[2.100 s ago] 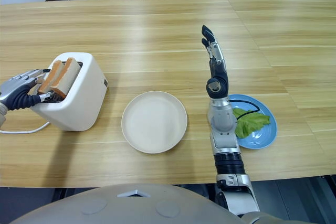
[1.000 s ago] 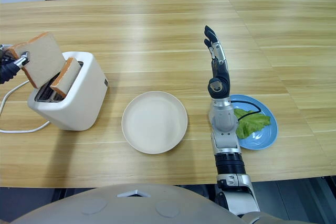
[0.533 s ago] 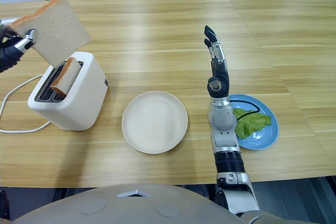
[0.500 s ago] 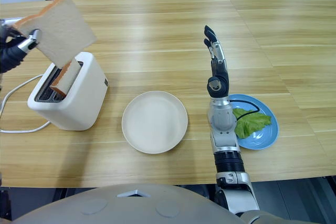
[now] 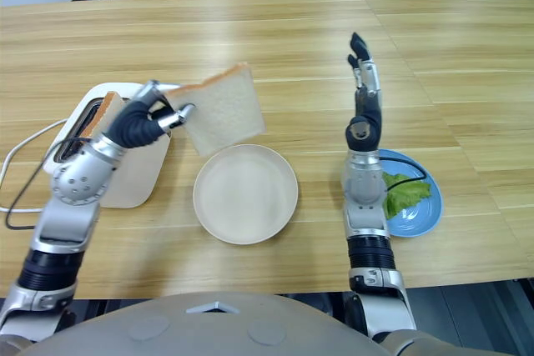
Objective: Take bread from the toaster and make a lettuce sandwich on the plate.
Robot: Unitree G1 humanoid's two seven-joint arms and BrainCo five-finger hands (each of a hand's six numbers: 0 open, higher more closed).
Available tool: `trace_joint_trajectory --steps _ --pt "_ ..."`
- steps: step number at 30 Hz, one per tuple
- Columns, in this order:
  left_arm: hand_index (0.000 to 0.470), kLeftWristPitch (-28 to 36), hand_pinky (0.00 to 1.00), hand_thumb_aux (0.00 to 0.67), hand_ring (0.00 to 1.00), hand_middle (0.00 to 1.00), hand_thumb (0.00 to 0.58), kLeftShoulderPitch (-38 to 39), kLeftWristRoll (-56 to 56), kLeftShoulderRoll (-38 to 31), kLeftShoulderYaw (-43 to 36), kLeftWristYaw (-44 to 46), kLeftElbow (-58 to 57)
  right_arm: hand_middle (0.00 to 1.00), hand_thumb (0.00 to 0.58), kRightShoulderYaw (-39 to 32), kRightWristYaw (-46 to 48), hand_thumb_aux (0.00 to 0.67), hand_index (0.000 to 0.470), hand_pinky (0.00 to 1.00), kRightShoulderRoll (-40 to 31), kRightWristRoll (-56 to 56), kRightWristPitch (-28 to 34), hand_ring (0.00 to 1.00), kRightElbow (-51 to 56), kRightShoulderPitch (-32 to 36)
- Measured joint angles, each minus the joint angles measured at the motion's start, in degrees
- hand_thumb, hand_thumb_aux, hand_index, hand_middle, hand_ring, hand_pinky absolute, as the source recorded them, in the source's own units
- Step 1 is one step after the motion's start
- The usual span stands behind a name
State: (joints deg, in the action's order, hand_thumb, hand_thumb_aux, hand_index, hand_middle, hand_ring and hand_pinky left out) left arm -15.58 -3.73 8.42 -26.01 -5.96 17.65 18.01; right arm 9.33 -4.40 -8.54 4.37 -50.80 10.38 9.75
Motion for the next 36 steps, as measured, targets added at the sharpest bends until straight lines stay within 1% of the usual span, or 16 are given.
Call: trace_joint_trajectory --steps 7,14,19,23,24,25,26,29,30,32,36 --pt "0.46 -0.37 1.0 0.67 1.0 1.0 0.58 1.34 0.76 0.59 -3.43 1.56 -5.17 0.0 0.0 1.02 -0.15 0.0 0.0 0.0 -0.8 -0.52 0.09 0.0 -0.39 0.18" --pt "0.46 -1.22 1.0 0.67 1.0 1.0 0.58 2.86 5.15 0.34 -7.94 3.63 -13.02 0.0 0.0 0.37 -0.09 0.0 0.0 0.0 -0.28 -0.48 0.13 0.0 -0.44 0.2" --pt "0.46 -1.13 1.0 0.67 1.0 1.0 0.58 3.4 5.42 -0.01 -9.17 5.47 -15.02 0.0 0.0 -0.03 0.21 0.0 0.0 0.0 -0.34 -0.49 0.21 0.0 -0.54 0.21" --pt "0.46 -0.94 1.0 0.67 1.0 1.0 0.58 3.35 8.15 -0.52 -10.4 6.04 -17.31 0.0 0.0 -0.04 0.32 0.0 0.0 0.0 -0.52 -0.53 0.21 0.0 -0.68 0.21" --pt "0.46 -0.86 0.93 0.67 0.93 0.93 0.58 3.3 9.38 -0.55 -10.5 5.91 -17.99 0.0 0.0 -0.06 0.35 0.0 0.0 0.0 -0.53 -0.53 0.21 0.0 -0.74 0.21" --pt "0.262 -0.89 0.35 0.381 0.35 0.35 0.472 3.24 10.35 -0.72 -10.64 5.55 -18.53 0.0 0.0 -0.07 0.39 0.0 0.0 0.0 -0.54 -0.54 0.22 0.0 -0.85 0.21" --pt "0.0 -0.97 0.0 0.0 0.0 0.0 0.0 3.06 11.56 -0.9 -10.87 4.96 -18.78 0.0 0.0 -0.07 0.43 0.0 0.0 0.0 -0.57 -0.56 0.22 0.0 -0.87 0.21" --pt "0.0 -1.31 0.0 0.0 0.0 0.0 0.0 2.26 16.72 -1.98 -11.21 1.7 -20.05 0.0 0.0 -0.19 0.58 0.0 0.0 0.0 -0.59 -0.59 0.23 0.0 -1.14 0.22" --pt "0.0 -1.32 0.0 0.0 0.0 0.0 0.0 1.33 20.47 -2.43 -11.19 -1.1 -20.52 0.0 0.0 -0.2 0.62 0.0 0.0 0.0 -0.64 -0.65 0.23 0.0 -1.21 0.22" --pt "0.0 -1.4 0.0 0.0 0.0 0.0 0.0 0.33 22.9 -2.61 -10.93 -3.86 -20.52 0.0 0.0 -0.23 0.68 0.0 0.0 0.0 -0.64 -0.65 0.24 0.0 -1.33 0.22" --pt "0.0 -2.44 0.0 0.0 0.0 0.0 0.0 -2.87 27.53 -2.64 -6.73 -13.13 -16.62 0.0 0.0 -0.36 0.97 0.0 0.0 0.0 -0.66 -0.66 0.26 0.0 -1.78 0.23"
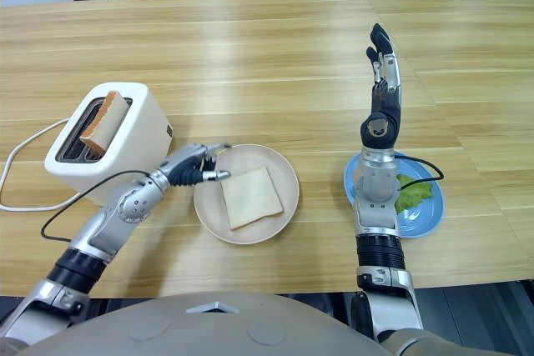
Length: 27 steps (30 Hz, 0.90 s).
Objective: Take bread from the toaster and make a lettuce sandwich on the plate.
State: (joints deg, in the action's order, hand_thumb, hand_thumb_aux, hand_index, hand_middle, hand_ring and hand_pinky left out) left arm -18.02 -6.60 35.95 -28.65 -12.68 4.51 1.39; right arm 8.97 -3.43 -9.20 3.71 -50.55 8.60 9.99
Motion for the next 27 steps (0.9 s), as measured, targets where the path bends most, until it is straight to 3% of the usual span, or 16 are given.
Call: trace_joint_trajectory --steps 9,14,20,27 --pt "0.0 -0.78 0.0 0.0 0.0 0.0 0.0 -1.25 -1.68 -0.11 8.63 -4.75 8.7 0.0 0.0 0.64 0.42 0.0 0.0 0.0 -0.98 0.03 0.03 0.0 -0.27 -0.1" --pt "0.0 -2.41 0.0 0.0 0.0 0.0 0.0 -3.26 -6.69 2.57 14.27 -8.68 13.33 0.0 0.0 6.77 -0.52 0.0 0.0 0.0 -8.77 3.53 1.06 0.0 -0.15 -2.88" --pt "0.0 -5.94 0.0 0.0 0.0 0.0 0.0 -3.52 -15.37 7.16 18.44 -11.21 19.1 0.0 0.0 13.63 -4.88 0.0 0.0 0.0 -21.06 18.6 4.54 0.0 2.94 -10.27" --pt "0.0 -7.38 0.0 0.0 0.0 0.0 0.0 -3.51 -22.78 14.44 21.21 -13.77 25.89 0.0 0.0 9.55 -14.0 0.0 0.0 0.0 -37.77 45.33 15.77 0.0 7.55 -18.39"
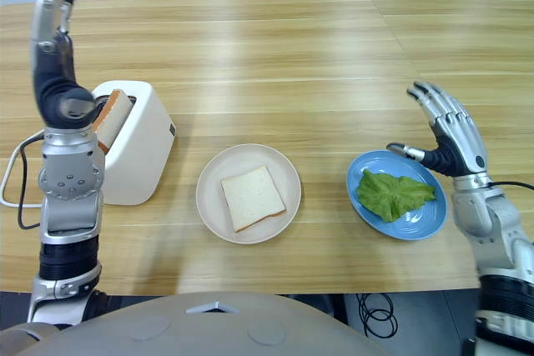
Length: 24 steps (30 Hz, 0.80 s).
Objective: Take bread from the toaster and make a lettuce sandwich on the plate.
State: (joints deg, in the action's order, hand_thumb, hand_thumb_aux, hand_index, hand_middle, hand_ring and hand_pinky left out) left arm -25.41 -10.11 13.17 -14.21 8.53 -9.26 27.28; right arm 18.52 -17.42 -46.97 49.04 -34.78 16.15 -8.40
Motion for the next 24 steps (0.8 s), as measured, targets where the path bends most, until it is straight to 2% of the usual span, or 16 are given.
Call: trace_joint_trajectory --steps 3,8,13,24 --pt "0.0 0.25 0.0 0.0 0.0 0.0 0.0 -0.1 -1.57 1.78 0.4 -0.33 0.9 0.0 0.0 -4.17 -0.95 0.0 0.0 0.0 -4.34 6.09 3.79 0.0 1.7 -2.99" --pt "0.0 0.43 0.0 0.0 0.0 0.0 0.0 -0.1 -2.29 2.64 0.57 -0.11 2.1 0.0 0.0 -7.72 -1.54 0.0 0.0 0.0 -10.88 8.98 6.67 0.0 4.36 -6.48" --pt "0.0 0.49 0.0 0.0 0.0 0.0 0.0 0.68 -2.14 3.86 0.54 0.34 2.41 0.0 0.0 -12.45 -1.74 0.0 0.0 0.0 -16.54 10.17 7.82 0.0 6.4 -5.33" --pt "0.0 0.63 0.0 0.0 0.0 0.0 0.0 2.48 -1.97 4.68 0.7 0.61 2.91 0.0 0.0 -21.6 -0.68 0.0 0.0 0.0 -21.03 11.63 7.74 0.0 6.34 -0.94"
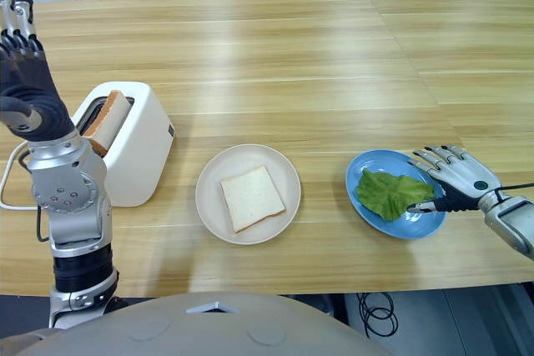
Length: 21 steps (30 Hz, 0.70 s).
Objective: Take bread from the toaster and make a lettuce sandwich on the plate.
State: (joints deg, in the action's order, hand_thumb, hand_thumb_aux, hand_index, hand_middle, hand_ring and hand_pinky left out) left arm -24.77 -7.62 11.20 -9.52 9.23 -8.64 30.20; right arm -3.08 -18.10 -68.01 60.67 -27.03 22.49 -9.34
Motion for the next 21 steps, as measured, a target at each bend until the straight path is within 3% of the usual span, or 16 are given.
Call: trace_joint_trajectory --steps 21 --pt "0.0 1.45 0.0 0.0 0.0 0.0 0.0 1.29 -0.36 -0.19 1.63 3.56 2.3 0.0 0.0 -15.54 -0.46 0.0 0.0 0.0 2.19 4.79 0.39 0.0 5.95 10.2"
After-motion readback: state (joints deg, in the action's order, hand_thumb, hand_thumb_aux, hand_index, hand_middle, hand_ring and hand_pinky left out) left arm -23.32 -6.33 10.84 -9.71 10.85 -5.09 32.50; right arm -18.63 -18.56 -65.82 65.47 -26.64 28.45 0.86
